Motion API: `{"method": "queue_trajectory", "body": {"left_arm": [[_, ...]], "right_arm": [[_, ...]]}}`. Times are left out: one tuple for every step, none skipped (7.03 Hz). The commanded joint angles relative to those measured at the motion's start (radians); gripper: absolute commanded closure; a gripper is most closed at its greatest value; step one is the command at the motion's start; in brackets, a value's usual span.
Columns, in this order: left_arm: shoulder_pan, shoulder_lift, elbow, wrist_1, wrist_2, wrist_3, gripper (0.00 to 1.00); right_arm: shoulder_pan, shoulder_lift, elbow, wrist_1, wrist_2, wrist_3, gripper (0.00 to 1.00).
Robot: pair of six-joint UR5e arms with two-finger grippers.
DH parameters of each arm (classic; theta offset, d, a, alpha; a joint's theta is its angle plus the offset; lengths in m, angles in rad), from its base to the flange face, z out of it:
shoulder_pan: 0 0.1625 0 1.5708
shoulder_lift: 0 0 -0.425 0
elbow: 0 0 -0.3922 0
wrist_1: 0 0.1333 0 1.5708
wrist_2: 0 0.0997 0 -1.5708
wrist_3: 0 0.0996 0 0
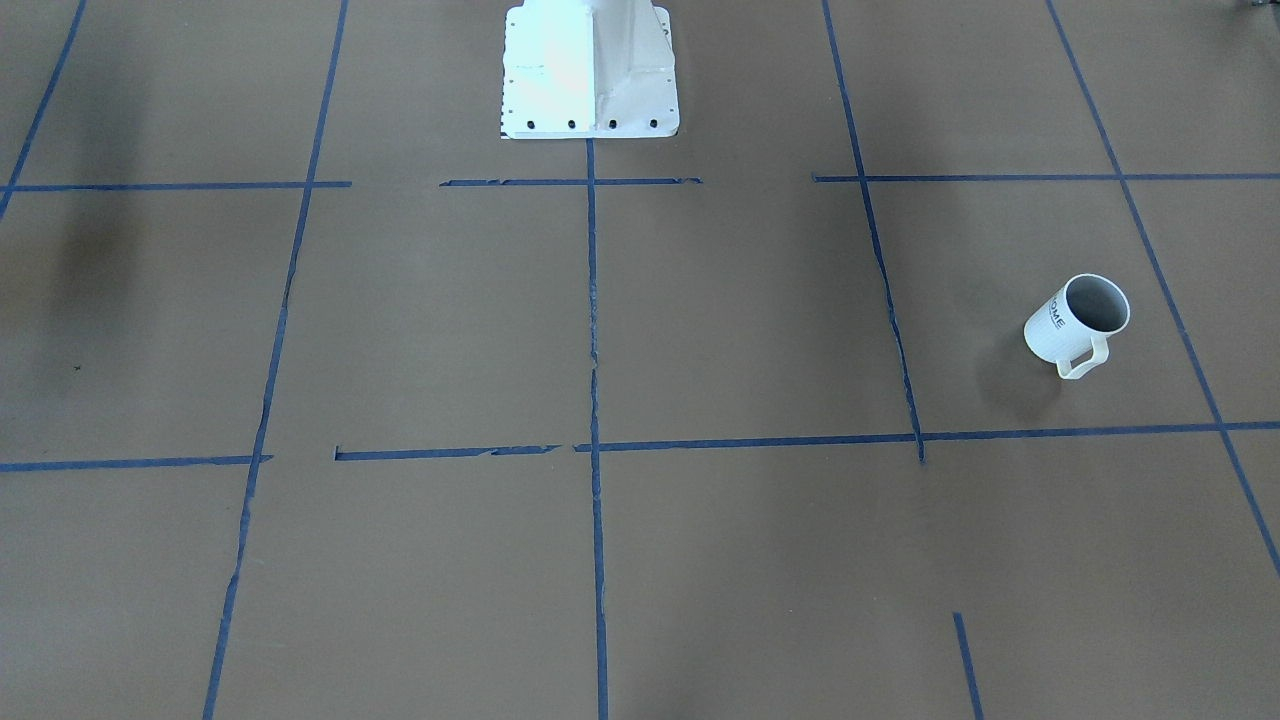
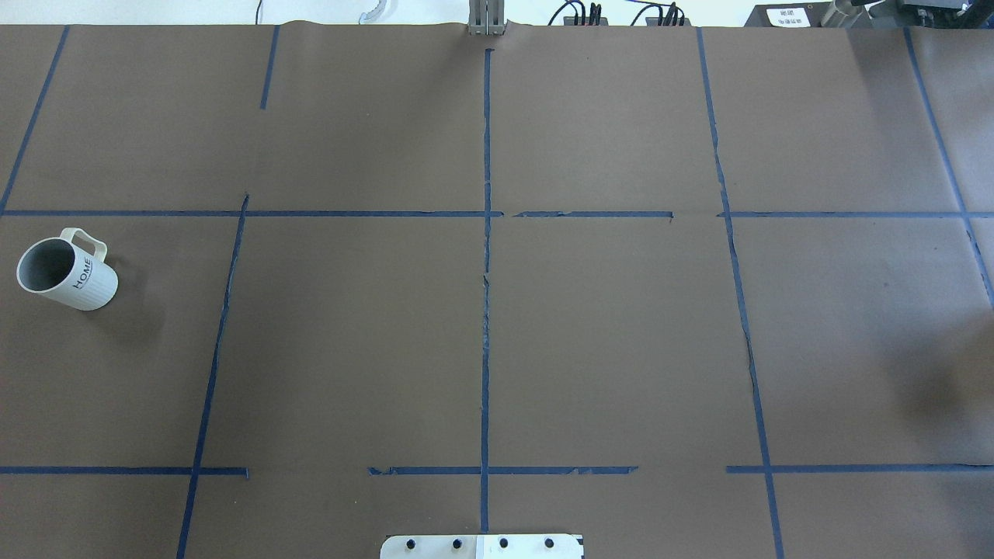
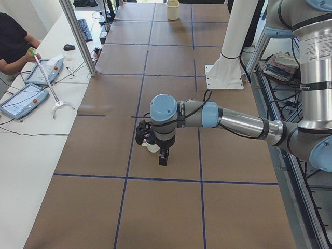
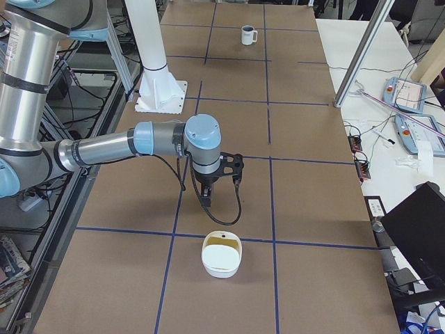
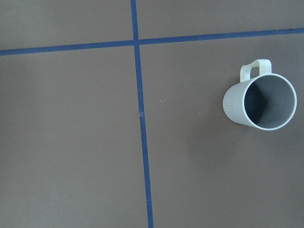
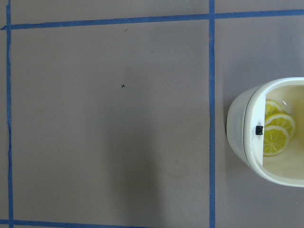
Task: Left arm hands cup to right arm to dump lemon
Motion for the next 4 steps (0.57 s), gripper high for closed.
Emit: {"method": "queue_trajectory", "body": {"left_arm": [[0.008,-0.007,-0.004,0.0,0.0,0.0,0.0],[0.008,-0.007,-0.006,0.0,0.0,0.0,0.0],[0.009,-0.01,-0.007,-0.003,-0.002,0.001,0.0],[0.008,-0.046,-0.01,-0.001,-0.002,0.001,0.0]], "right_arm": [[0.0,0.002,0.002,0.004,0.017,0.0,0.0],[-0.001,0.006,-0.002,0.004,0.015,-0.004,0.0],[-0.003,0.006,-0.014,0.004,0.011,-0.009,0.0],[-0.001,0.006,-0.01,0.01,0.011,-0.009,0.0]]}}
